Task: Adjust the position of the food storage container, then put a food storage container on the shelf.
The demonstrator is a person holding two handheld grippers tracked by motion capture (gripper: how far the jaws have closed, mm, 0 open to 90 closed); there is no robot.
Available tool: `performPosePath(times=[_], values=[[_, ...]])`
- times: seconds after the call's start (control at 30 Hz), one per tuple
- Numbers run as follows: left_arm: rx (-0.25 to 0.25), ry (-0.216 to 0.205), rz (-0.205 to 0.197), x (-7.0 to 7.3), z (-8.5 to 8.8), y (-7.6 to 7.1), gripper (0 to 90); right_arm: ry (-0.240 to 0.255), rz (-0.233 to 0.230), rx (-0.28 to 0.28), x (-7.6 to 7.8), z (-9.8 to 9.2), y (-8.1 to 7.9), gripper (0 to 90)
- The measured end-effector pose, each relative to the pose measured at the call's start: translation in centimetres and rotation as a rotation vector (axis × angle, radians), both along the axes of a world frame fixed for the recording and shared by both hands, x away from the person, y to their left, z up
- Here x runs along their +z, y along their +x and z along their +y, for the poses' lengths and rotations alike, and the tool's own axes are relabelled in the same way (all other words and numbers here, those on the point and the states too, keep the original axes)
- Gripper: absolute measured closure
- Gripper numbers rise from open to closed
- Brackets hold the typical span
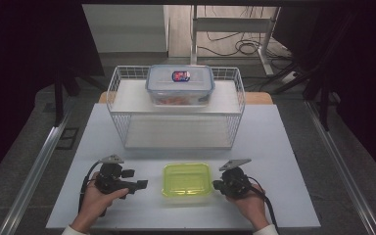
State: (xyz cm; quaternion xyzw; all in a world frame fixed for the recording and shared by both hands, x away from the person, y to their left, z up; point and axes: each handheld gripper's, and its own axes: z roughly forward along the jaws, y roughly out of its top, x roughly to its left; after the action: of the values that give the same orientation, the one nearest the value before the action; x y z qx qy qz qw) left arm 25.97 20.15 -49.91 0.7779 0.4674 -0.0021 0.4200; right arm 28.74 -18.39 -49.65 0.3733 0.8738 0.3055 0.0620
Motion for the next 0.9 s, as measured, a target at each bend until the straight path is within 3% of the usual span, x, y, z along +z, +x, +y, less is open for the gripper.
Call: performPosePath(times=[0.13, 0.17, 0.37, 0.5, 0.57, 0.6, 0.63, 0.77, 0.9], values=[[0.020, -0.021, -0.016, 0.2, -0.1, 0.0, 22.8, 0.024, -0.018, -0.026, 0.6, -0.8, 0.1, 89.0], [0.035, -0.049, -0.037, 0.4, -0.2, -0.1, 24.1, 0.040, -0.031, -0.046, 0.9, -1.4, 0.2, 88.9], [0.014, -0.064, -0.047, 1.1, -1.2, -0.2, 25.0, 0.112, -0.027, -0.069, 1.3, -2.8, 0.4, 85.7], [0.013, -0.061, -0.044, 1.1, -1.7, 0.0, 24.6, 0.164, -0.018, -0.076, 1.6, -3.6, 0.5, 71.9], [0.016, -0.061, -0.045, 1.1, -1.9, 0.1, 24.5, 0.191, -0.002, -0.071, 1.5, -3.8, 0.6, 57.8], [0.022, -0.064, -0.048, 1.1, -1.9, 0.1, 25.1, 0.206, 0.016, -0.067, 1.3, -3.6, 0.7, 45.8], [0.034, -0.066, -0.067, 1.2, -2.0, 0.1, 25.8, 0.210, 0.011, -0.069, 1.2, -3.4, 0.7, 41.4], [0.025, -0.074, -0.065, 1.4, -2.3, 0.2, 26.0, 0.248, 0.017, -0.089, 1.1, -3.2, 0.7, 31.2], [0.007, -0.093, -0.035, 1.3, -2.8, 0.7, 25.6, 0.280, 0.031, -0.098, 1.2, -3.3, 0.8, 28.1]])
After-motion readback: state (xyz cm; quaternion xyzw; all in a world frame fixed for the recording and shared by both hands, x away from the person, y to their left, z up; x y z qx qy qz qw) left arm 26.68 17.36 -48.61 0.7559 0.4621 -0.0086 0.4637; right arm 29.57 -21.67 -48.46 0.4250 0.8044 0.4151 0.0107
